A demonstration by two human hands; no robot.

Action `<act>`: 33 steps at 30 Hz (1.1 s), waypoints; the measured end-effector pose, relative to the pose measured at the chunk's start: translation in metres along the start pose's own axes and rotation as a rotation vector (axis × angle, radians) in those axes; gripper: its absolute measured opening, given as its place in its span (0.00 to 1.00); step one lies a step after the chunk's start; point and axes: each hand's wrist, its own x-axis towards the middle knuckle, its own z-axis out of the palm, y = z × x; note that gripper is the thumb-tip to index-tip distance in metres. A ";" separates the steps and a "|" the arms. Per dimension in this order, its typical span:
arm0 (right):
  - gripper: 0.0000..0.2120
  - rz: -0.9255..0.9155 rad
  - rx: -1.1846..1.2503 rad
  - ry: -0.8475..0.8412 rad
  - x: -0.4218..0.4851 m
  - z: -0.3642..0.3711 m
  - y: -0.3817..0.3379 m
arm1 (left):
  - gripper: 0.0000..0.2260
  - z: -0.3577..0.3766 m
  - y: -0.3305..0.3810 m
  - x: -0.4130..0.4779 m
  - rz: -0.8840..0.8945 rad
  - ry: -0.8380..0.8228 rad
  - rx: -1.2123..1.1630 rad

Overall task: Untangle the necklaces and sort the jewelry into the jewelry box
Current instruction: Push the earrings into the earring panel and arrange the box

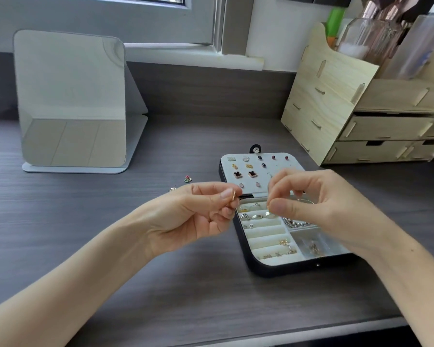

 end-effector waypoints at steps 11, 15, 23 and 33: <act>0.05 0.206 -0.431 -0.159 0.012 0.016 0.003 | 0.04 0.006 0.001 -0.003 0.004 0.184 0.207; 0.04 0.226 -0.468 -0.166 0.016 0.017 0.001 | 0.04 0.010 0.001 -0.003 0.023 0.227 0.296; 0.06 0.114 -0.522 -0.013 0.012 0.021 0.005 | 0.09 0.012 0.000 -0.004 0.113 0.314 0.442; 0.04 -0.029 -0.291 0.046 0.008 0.025 -0.016 | 0.15 0.020 -0.007 -0.007 0.316 0.327 0.752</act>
